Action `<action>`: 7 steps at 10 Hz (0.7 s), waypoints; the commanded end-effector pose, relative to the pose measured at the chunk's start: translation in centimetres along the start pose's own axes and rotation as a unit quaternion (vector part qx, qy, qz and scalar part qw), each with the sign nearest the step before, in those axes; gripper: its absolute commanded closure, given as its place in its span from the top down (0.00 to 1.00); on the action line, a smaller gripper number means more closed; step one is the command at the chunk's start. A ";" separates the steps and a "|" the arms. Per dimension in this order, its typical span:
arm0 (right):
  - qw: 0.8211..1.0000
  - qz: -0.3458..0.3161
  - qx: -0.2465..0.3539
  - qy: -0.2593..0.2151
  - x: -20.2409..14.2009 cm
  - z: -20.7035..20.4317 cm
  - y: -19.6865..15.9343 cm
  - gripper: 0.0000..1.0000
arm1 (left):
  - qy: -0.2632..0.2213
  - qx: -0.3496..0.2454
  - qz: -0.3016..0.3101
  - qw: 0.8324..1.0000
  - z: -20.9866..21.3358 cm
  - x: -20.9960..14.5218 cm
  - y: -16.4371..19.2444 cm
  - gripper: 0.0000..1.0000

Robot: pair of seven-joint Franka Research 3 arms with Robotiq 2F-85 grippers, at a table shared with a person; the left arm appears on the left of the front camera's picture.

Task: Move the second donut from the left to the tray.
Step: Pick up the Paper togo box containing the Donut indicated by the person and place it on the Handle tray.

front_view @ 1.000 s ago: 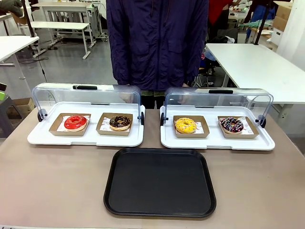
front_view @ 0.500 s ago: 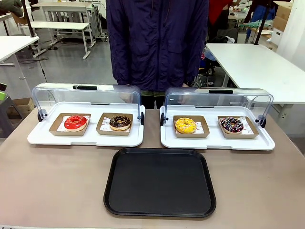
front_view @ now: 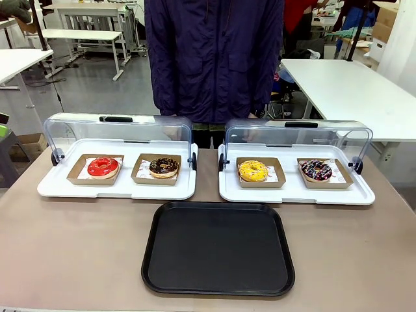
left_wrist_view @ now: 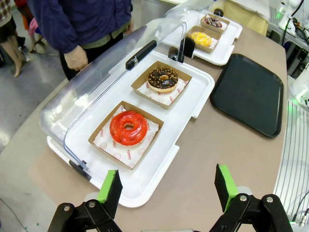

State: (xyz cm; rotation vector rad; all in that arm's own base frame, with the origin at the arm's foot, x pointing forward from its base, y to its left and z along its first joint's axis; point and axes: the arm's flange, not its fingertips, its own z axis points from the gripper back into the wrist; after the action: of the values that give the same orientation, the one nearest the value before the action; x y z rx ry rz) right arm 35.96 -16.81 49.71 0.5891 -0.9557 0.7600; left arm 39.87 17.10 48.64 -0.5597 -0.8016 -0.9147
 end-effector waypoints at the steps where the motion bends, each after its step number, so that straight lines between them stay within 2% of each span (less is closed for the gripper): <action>1: 1.000 0.013 -0.001 -0.017 0.2 -0.2 -0.3 1.00 | -0.008 -0.004 -0.003 1.000 0.0 0.0 0.0 1.00; 7: 1.000 0.013 -0.001 -0.017 0.2 -0.2 -0.3 1.00 | -0.008 -0.004 -0.003 1.000 0.0 0.0 0.0 1.00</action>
State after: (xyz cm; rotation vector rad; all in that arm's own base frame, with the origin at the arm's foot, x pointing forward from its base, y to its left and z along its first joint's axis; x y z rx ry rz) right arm 35.96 -16.81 49.71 0.5892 -0.9557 0.7601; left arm 39.87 17.10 48.64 -0.5597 -0.8016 -0.9147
